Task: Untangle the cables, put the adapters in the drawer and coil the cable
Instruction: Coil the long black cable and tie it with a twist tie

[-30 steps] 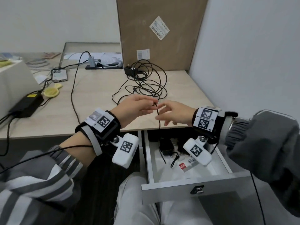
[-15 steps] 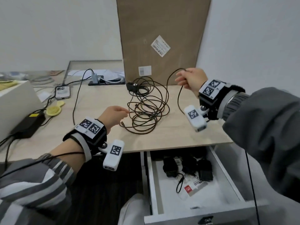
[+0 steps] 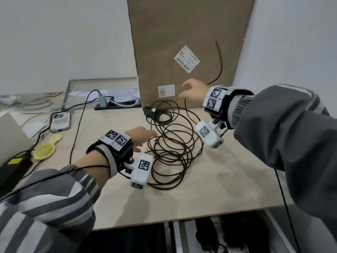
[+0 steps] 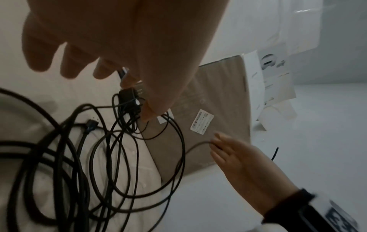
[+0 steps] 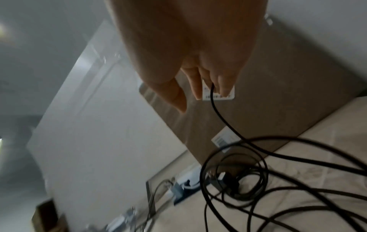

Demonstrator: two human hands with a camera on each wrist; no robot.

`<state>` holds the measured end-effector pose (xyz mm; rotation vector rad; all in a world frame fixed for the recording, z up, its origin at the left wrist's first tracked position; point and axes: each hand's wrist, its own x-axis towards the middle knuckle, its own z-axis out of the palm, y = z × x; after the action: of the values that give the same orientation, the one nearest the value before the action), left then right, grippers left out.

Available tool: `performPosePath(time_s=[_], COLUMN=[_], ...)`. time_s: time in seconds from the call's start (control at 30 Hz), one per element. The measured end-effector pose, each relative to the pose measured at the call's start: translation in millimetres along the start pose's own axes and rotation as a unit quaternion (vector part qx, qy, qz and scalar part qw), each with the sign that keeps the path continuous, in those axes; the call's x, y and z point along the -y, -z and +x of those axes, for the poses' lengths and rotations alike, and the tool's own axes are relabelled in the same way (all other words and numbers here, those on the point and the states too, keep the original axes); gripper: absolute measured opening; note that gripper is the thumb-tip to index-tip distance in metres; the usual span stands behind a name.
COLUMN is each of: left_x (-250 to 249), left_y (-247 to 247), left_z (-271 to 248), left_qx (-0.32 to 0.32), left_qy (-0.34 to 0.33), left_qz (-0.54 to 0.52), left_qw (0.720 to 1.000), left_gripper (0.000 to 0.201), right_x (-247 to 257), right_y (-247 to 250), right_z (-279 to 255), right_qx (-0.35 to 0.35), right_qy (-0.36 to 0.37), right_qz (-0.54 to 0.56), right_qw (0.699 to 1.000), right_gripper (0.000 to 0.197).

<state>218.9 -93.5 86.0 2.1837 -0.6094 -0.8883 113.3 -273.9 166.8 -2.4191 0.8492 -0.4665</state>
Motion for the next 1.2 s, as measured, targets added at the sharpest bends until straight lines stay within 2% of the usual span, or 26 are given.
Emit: performPosePath(time_s=[0.13, 0.23, 0.3, 0.33, 0.4, 0.47, 0.57, 0.63, 0.77, 0.87, 0.93, 1.0, 1.07, 1.13, 1.2], left_x=[-11, -16, -16, -16, -14, -13, -10, -9, -9, -12, -14, -17, -18, -14, -7], left_y=[-23, -32, -31, -29, -22, -14, -1, 5, 12, 15, 20, 30, 44, 61, 71], left_z=[18, 25, 28, 28, 29, 32, 38, 42, 49, 48, 47, 44, 40, 38, 33], left_qx=[0.093, 0.133, 0.153, 0.160, 0.160, 0.140, 0.088, 0.039, -0.016, -0.059, -0.124, -0.193, -0.237, -0.248, -0.236], left_qy=[-0.033, -0.075, -0.091, -0.098, -0.111, -0.129, -0.153, -0.167, -0.169, -0.156, -0.137, -0.117, -0.093, -0.060, -0.026], left_qz=[-0.045, -0.025, 0.006, 0.020, 0.041, 0.063, 0.044, 0.003, -0.012, 0.047, 0.108, 0.155, 0.203, 0.221, 0.208], left_qw=[0.994, 0.988, 0.984, 0.982, 0.980, 0.980, 0.983, 0.985, 0.985, 0.985, 0.977, 0.962, 0.946, 0.941, 0.949], left_gripper=[0.036, 0.014, 0.019, 0.022, 0.025, 0.026, 0.023, 0.020, 0.020, 0.028, 0.033, 0.035, 0.031, 0.029, 0.030], right_x=[8, 5, -1, -5, -13, -21, -33, -35, -37, -29, -24, -23, -29, -35, -37], right_y=[-40, -64, -75, -77, -78, -73, -56, -41, -6, 24, 44, 60, 70, 73, 75], right_z=[16, 29, 36, 38, 45, 53, 62, 63, 65, 64, 59, 54, 46, 37, 24], right_qx=[0.162, 0.207, 0.225, 0.224, 0.193, 0.143, 0.069, 0.008, -0.101, -0.163, -0.196, -0.200, -0.188, -0.182, -0.177], right_qy=[0.040, 0.066, 0.074, 0.074, 0.099, 0.113, 0.062, 0.031, -0.025, -0.058, -0.056, -0.060, -0.068, -0.066, -0.066], right_qz=[-0.120, -0.188, -0.241, -0.259, -0.260, -0.223, -0.051, 0.068, 0.204, 0.326, 0.385, 0.425, 0.426, 0.421, 0.455], right_qw=[0.979, 0.958, 0.941, 0.937, 0.941, 0.958, 0.994, 0.997, 0.973, 0.930, 0.900, 0.881, 0.882, 0.886, 0.870], right_gripper=[0.078, 0.085, 0.084, 0.077, 0.050, 0.028, 0.017, 0.014, 0.020, 0.029, 0.031, 0.031, 0.031, 0.031, 0.033])
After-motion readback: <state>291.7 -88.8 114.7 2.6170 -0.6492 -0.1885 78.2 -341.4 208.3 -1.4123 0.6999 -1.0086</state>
